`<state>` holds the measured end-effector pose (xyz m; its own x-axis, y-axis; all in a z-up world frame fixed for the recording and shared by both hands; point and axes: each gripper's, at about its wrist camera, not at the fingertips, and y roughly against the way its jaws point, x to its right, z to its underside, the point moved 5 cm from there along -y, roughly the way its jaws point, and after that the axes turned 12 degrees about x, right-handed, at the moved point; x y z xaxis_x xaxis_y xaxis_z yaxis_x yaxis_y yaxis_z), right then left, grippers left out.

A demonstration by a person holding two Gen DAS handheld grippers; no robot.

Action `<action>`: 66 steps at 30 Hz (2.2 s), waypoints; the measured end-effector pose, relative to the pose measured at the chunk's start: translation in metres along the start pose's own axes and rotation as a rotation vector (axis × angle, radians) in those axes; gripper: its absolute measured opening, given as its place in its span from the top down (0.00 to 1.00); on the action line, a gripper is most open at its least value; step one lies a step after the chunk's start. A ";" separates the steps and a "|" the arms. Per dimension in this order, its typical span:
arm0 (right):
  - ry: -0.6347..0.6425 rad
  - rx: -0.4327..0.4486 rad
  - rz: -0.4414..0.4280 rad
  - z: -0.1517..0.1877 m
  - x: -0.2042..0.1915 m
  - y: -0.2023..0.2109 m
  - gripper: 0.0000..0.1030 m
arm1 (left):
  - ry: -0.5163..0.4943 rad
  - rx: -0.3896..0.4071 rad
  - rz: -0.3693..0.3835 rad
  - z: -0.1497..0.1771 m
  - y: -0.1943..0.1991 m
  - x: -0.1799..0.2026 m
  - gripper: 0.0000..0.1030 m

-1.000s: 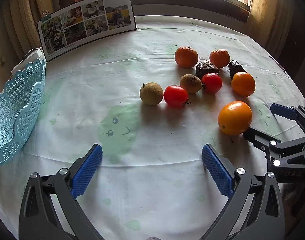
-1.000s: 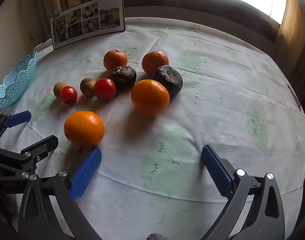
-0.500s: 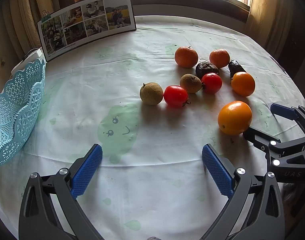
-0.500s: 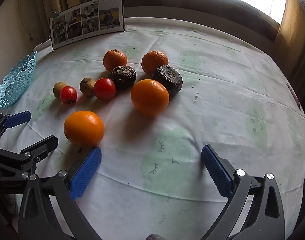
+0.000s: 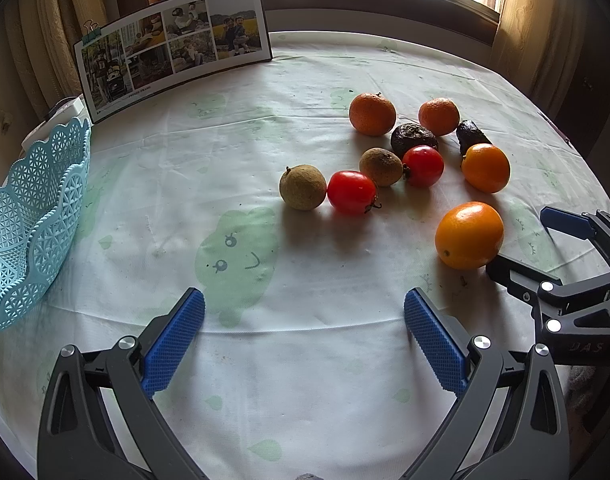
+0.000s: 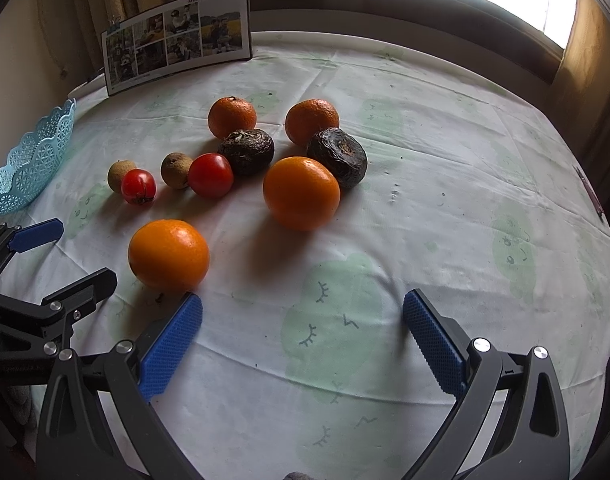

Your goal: Organize fruits

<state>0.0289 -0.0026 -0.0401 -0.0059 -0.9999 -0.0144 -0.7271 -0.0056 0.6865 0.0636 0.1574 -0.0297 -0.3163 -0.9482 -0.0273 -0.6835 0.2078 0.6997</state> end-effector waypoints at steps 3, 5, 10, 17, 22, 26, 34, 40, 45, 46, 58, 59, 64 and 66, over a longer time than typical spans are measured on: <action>0.030 -0.006 -0.032 0.001 -0.001 0.001 0.05 | -0.001 -0.002 0.007 0.000 0.000 0.000 0.02; 0.038 -0.007 -0.037 0.002 -0.002 0.002 0.05 | -0.004 -0.004 0.013 -0.001 -0.001 0.001 0.02; 0.041 -0.005 -0.028 0.003 -0.003 0.003 0.05 | 0.034 0.005 0.048 -0.001 0.004 -0.005 0.02; 0.087 0.042 -0.032 0.007 -0.016 0.021 0.07 | 0.047 0.076 -0.041 -0.009 0.015 -0.034 0.02; 0.090 0.083 -0.111 -0.001 -0.040 0.031 0.10 | 0.060 0.101 -0.052 -0.017 0.021 -0.046 0.02; 0.074 0.079 -0.148 -0.008 -0.052 0.022 0.25 | 0.084 0.098 -0.063 -0.019 0.019 -0.050 0.02; 0.041 0.061 -0.182 -0.009 -0.055 0.007 0.52 | 0.060 0.109 -0.066 -0.027 0.009 -0.046 0.02; 0.025 0.098 -0.177 -0.014 -0.048 0.013 0.55 | 0.020 0.118 -0.043 -0.040 -0.003 -0.038 0.15; -0.004 0.096 -0.210 -0.011 -0.046 0.011 0.55 | 0.017 0.088 -0.014 -0.046 -0.016 -0.034 0.29; -0.004 0.092 -0.218 -0.011 -0.047 0.010 0.55 | 0.016 0.087 -0.008 -0.047 -0.018 -0.032 0.30; -0.046 0.080 -0.277 -0.008 -0.043 0.009 0.55 | 0.026 0.039 0.052 -0.056 -0.039 -0.024 0.46; -0.047 0.079 -0.278 -0.008 -0.043 0.009 0.55 | 0.027 0.039 0.051 -0.057 -0.039 -0.024 0.47; -0.054 0.079 -0.284 -0.009 -0.043 0.008 0.55 | 0.035 0.045 0.040 -0.057 -0.037 -0.025 0.63; -0.054 0.079 -0.284 -0.009 -0.043 0.008 0.55 | 0.048 0.049 0.043 -0.056 -0.035 -0.027 0.71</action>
<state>0.0295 0.0404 -0.0279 0.1706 -0.9562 -0.2380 -0.7559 -0.2819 0.5909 0.1331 0.1622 -0.0138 -0.3148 -0.9484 0.0370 -0.7019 0.2588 0.6636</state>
